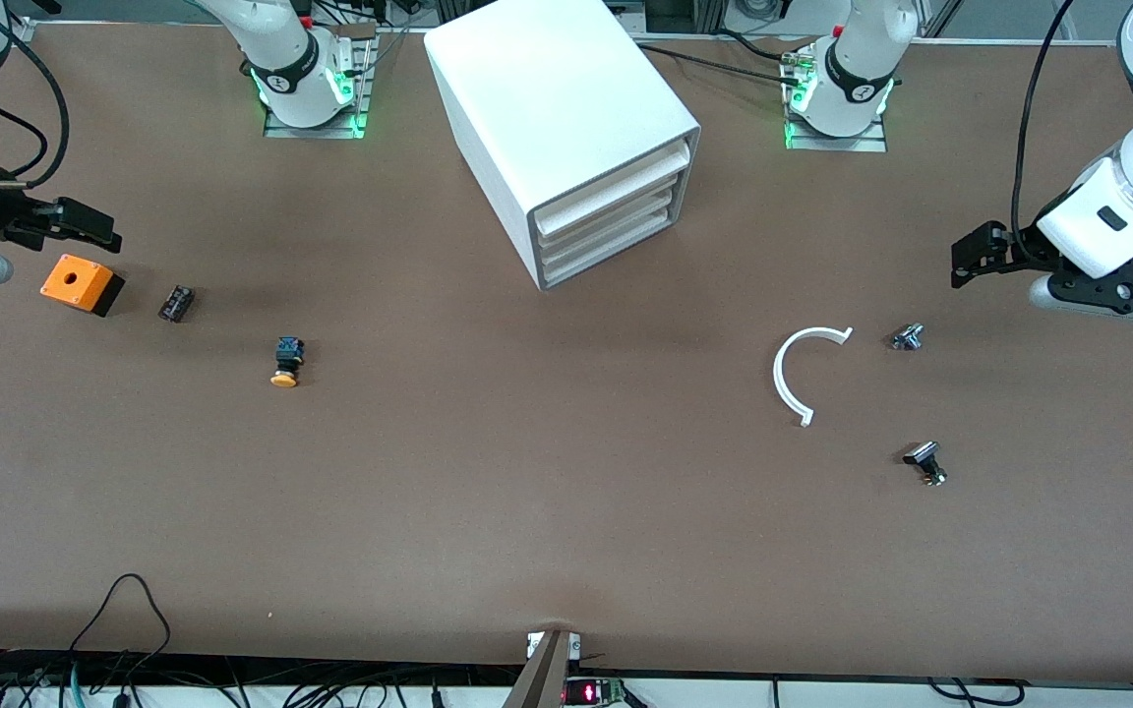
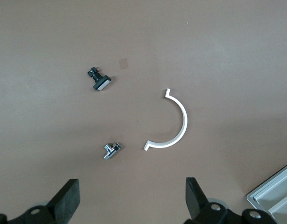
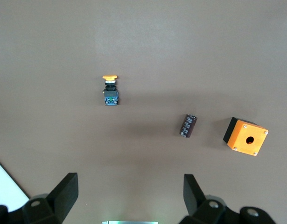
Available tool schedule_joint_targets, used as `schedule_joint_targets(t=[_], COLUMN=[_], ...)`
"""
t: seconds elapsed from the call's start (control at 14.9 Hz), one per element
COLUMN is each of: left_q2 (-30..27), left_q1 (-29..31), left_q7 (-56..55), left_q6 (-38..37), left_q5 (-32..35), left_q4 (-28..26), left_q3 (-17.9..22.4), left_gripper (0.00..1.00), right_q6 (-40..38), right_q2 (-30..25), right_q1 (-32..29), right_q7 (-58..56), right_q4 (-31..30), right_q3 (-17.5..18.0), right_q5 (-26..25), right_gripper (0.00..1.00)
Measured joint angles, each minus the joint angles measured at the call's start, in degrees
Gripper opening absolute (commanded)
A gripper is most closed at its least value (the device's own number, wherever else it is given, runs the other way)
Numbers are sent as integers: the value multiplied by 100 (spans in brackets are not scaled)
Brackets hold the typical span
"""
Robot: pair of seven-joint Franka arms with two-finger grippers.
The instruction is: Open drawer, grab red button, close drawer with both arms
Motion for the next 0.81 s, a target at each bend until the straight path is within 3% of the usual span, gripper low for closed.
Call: schedule_joint_targets(t=[0.81], left_q2=[23], left_q1=[-7], left_q7=[0], left_q6=[-44], left_q5=[-4], left_q4=[0], left_q3=[-49], left_gripper=[100], right_q6=[14], right_q2=[0], right_q1=[0], right_q7=[0], right_q4=[0], right_q3=[0], right_q5=[0], right_gripper=[100])
